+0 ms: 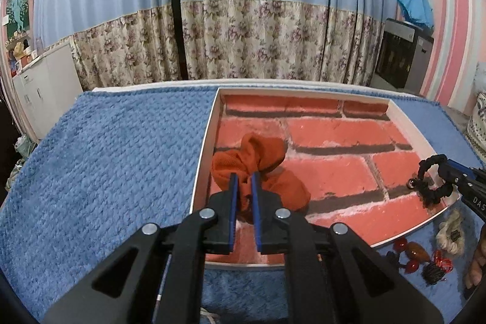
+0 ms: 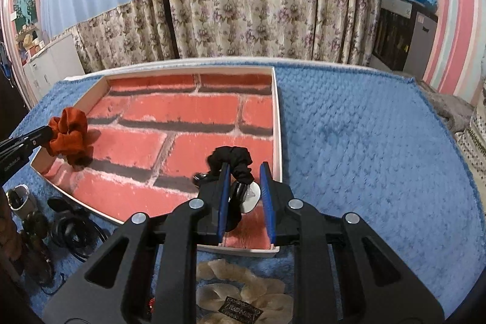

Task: Organize jewelry
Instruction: 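Carry both items into the brick-lined tray and open both tools, then withdraw both tools from the tray toward the remaining jewelry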

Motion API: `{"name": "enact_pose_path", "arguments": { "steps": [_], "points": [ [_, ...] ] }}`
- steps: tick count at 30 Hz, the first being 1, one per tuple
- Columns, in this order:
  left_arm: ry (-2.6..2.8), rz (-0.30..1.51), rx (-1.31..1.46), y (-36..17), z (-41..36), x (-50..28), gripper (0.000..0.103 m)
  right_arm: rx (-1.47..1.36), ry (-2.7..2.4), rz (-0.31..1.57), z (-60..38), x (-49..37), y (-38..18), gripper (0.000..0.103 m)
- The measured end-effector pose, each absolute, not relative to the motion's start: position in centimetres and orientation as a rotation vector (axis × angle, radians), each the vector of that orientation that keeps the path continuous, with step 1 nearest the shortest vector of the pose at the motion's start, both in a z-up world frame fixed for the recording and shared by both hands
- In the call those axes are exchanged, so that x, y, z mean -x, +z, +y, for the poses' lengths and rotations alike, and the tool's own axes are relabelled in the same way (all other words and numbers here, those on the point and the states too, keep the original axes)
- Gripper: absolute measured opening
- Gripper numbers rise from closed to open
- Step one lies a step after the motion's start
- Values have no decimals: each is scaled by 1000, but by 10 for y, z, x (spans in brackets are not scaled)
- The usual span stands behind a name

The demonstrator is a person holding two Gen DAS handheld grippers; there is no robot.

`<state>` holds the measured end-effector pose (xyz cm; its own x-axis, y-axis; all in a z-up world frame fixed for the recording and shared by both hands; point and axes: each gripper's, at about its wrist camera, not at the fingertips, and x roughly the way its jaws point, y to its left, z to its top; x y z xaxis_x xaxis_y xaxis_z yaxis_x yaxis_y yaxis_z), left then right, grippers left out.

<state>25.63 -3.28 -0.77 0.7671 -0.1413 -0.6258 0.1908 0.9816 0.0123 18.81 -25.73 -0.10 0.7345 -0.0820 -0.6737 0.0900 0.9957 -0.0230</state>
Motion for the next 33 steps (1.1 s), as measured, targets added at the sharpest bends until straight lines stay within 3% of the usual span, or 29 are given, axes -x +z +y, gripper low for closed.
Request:
{"name": "enact_pose_path", "arguments": {
  "steps": [11, 13, 15, 24, 33],
  "points": [
    [-166, 690, -78, -13, -31, -258, 14, -24, -111, 744, -263, -189, -3, 23],
    [-160, 681, -77, -12, -30, -257, 26, -24, -111, 741, -263, -189, -3, 28],
    [-147, 659, -72, -9, -29, -254, 49, -25, -112, 730, -263, -188, -2, 30],
    [-166, 625, -56, 2, -29, -248, 54, -31, -123, 676, -263, -181, 9, 44],
    [-171, 588, -41, 20, -24, -240, 56, -58, -131, 605, -267, -168, 34, 48]
  ]
}}
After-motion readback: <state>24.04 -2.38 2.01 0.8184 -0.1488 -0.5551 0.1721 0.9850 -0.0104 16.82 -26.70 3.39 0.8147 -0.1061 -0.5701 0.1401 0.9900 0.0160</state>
